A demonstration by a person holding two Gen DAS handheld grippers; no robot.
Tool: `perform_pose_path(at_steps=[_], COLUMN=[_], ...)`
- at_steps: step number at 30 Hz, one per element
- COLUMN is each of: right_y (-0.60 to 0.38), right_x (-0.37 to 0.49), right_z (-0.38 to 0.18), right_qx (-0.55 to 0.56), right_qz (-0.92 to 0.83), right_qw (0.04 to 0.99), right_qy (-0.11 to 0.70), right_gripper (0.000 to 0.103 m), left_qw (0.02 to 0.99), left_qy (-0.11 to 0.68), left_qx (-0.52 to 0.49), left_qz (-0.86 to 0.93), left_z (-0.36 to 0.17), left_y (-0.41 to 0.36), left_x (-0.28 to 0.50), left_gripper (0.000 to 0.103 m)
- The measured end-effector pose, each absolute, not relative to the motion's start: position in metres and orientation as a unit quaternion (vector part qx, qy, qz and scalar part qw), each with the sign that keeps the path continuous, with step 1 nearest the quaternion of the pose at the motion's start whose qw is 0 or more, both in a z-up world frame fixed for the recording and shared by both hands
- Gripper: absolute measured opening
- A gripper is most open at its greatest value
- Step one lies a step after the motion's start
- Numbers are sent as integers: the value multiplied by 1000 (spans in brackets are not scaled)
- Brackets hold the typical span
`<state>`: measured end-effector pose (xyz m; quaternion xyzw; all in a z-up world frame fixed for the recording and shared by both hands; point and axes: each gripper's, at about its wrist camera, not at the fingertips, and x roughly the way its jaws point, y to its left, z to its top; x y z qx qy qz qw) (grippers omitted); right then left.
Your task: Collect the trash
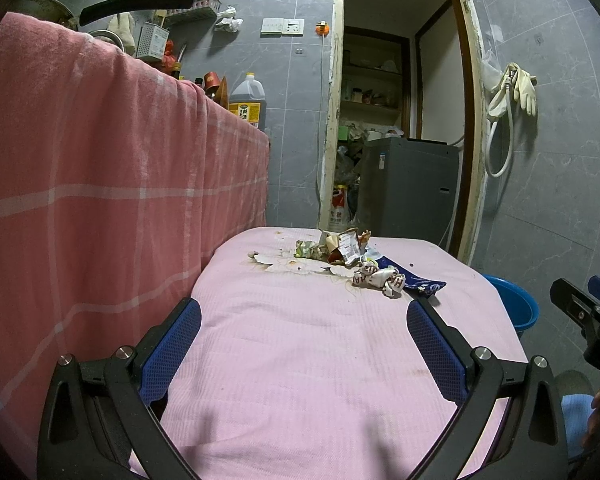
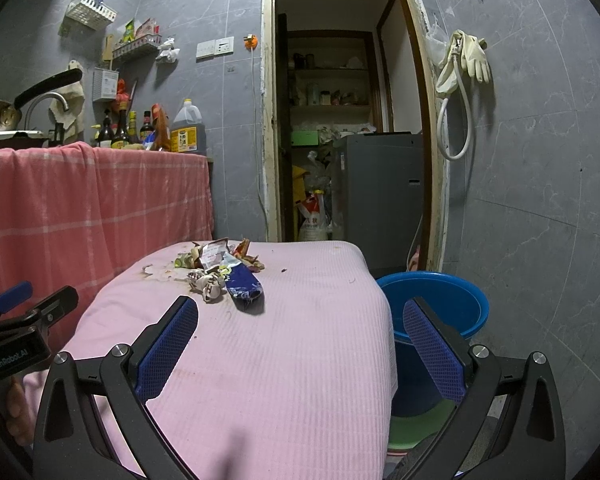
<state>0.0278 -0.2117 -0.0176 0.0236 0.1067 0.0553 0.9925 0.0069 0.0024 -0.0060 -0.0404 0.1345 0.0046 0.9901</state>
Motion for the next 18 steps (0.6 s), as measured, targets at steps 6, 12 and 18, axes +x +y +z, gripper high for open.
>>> perform_pose_path(at_steps=[6, 12, 18], right_y=[-212, -212, -215], right_x=[28, 28, 29], right_z=[-18, -18, -17], right_qx=[24, 24, 24], right_qz=[55, 55, 56], right_qw=[992, 992, 992], right_qy=[107, 107, 108], right_gripper=[103, 103, 103], left_qw=[990, 990, 990], left_qy=[135, 135, 135], left_qx=[-40, -41, -41], left_qz=[4, 5, 5], left_z=[-6, -6, -8], left_y=[2, 2, 4], left_x=[7, 7, 6], left_gripper=[101, 101, 101])
